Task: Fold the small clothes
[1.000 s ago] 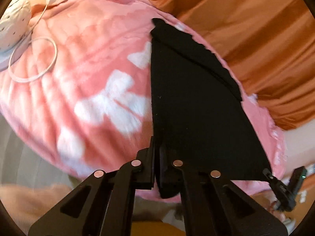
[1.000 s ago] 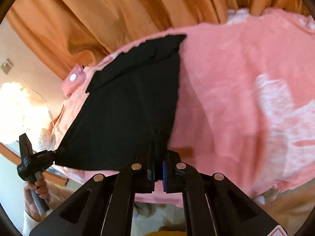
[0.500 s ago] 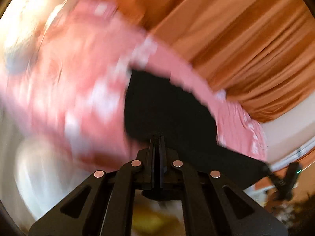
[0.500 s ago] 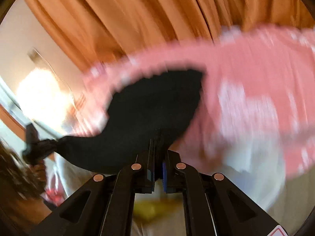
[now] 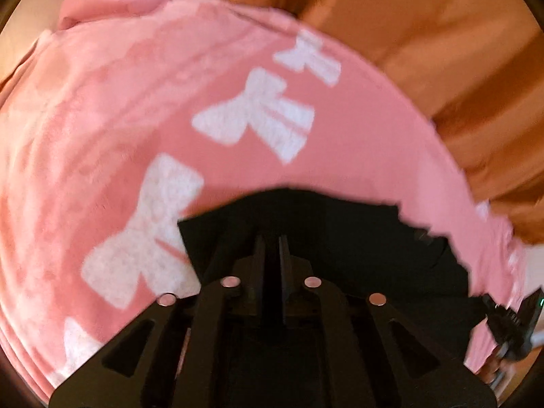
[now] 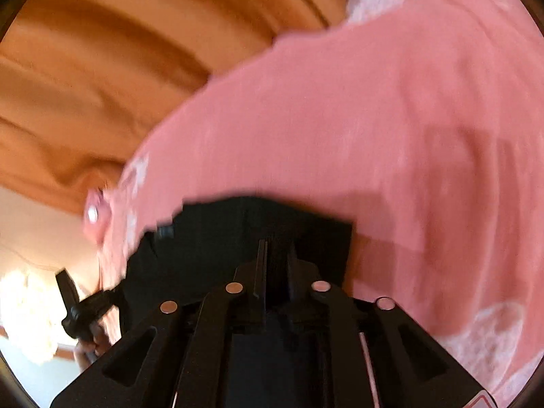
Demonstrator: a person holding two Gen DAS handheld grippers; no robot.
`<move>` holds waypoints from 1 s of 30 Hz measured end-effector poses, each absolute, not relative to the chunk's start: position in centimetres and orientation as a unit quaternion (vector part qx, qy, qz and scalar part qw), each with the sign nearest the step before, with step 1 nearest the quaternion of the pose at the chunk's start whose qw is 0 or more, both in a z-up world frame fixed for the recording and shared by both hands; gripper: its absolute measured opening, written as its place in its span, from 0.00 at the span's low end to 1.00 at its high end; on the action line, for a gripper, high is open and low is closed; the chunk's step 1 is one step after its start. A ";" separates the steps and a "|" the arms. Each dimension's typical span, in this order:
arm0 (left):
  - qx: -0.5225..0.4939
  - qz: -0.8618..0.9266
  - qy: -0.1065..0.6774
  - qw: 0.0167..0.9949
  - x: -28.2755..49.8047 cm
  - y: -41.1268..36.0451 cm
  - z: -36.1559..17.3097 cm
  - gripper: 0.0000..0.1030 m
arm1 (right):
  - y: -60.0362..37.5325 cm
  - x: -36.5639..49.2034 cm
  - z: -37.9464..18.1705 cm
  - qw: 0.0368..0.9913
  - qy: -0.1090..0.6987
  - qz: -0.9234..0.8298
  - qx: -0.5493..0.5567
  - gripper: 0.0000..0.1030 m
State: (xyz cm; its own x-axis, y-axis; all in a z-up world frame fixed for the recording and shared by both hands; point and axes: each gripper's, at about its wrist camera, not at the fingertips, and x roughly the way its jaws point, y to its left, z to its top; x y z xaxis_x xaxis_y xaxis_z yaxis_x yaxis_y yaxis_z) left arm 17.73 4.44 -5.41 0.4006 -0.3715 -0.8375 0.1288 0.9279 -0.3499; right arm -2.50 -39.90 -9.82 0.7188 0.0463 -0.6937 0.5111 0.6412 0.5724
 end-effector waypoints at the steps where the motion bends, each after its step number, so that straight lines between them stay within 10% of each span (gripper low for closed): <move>1: -0.116 -0.140 0.512 0.839 17.2 4.8 -4.4 0.49 | -39.8 -3.1 -8.9 0.844 0.331 -0.139 0.398 0.14; 3: -0.121 -0.123 0.463 0.869 14.7 5.8 -2.0 0.66 | -38.8 -4.0 -6.8 0.867 0.314 -0.111 0.372 0.15; 11: 0.139 -0.354 0.527 0.760 6.1 -2.4 -5.1 0.67 | -26.0 -0.2 -12.3 0.815 0.551 0.064 0.166 0.15; 16: 0.152 -0.228 0.478 0.834 12.1 -3.5 -5.6 0.68 | -31.6 4.8 -10.2 0.868 0.461 -0.080 0.165 0.03; 23: -0.057 -0.104 0.447 0.887 16.1 5.5 -1.6 0.75 | -37.3 0.7 -6.3 0.878 0.365 -0.164 0.262 0.23; 26: -0.017 -0.138 0.432 0.891 13.3 5.7 -1.5 0.85 | -35.9 0.4 -7.4 0.879 0.393 -0.157 0.220 0.42; 30: -0.001 -0.158 0.458 0.875 13.9 3.9 -3.2 0.85 | -35.6 0.8 -11.0 0.861 0.432 -0.148 0.226 0.42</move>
State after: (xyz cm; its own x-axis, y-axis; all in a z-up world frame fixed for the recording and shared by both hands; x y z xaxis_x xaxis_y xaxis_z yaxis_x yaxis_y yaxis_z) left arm 13.85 3.88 -3.18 0.5307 -0.2768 -0.8011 0.2744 0.9504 -0.1466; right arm 0.84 -35.58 -11.00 0.5835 -0.0608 -0.8098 0.4504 0.8541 0.2603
